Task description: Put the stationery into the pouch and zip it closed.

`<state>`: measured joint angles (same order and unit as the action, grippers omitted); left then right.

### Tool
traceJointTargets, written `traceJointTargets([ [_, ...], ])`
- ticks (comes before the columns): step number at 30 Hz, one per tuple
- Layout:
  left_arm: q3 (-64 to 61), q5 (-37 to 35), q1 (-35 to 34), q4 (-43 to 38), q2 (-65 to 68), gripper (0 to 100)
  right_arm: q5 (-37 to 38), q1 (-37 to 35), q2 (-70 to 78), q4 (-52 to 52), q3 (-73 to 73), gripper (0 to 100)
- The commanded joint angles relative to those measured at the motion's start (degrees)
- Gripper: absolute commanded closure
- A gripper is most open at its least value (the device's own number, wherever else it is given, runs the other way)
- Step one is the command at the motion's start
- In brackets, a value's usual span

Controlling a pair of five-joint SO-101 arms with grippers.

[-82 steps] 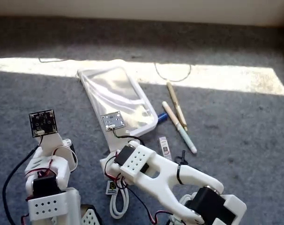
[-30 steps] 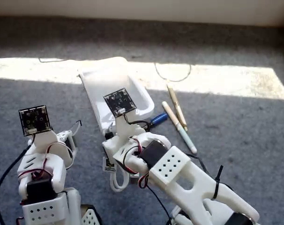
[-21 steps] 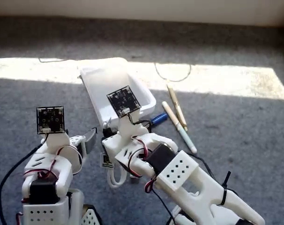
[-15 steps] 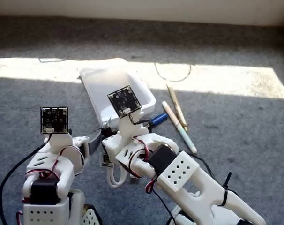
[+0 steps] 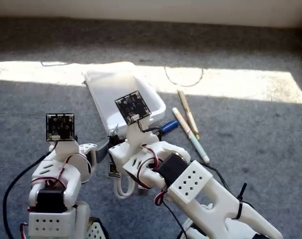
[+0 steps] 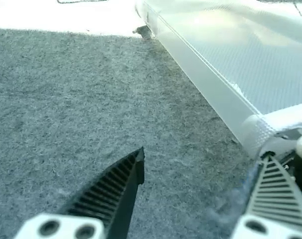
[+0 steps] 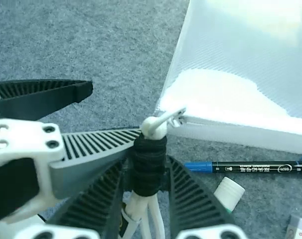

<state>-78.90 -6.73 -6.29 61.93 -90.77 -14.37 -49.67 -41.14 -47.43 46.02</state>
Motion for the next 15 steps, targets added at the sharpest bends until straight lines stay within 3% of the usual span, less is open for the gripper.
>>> traceJointTargets([
  [1,-0.7,-0.7,1.0,-4.0,-0.7,66,0.2,0.1,-2.7,-0.1,-0.9,97.9],
  [11,-1.1,-3.6,0.9,-5.5,-0.7,66,0.2,0.0,-2.7,-0.3,-0.8,97.9],
  [15,-4.7,-3.5,0.9,-10.0,-0.7,66,0.2,0.0,-2.7,-0.3,-0.8,97.9],
])
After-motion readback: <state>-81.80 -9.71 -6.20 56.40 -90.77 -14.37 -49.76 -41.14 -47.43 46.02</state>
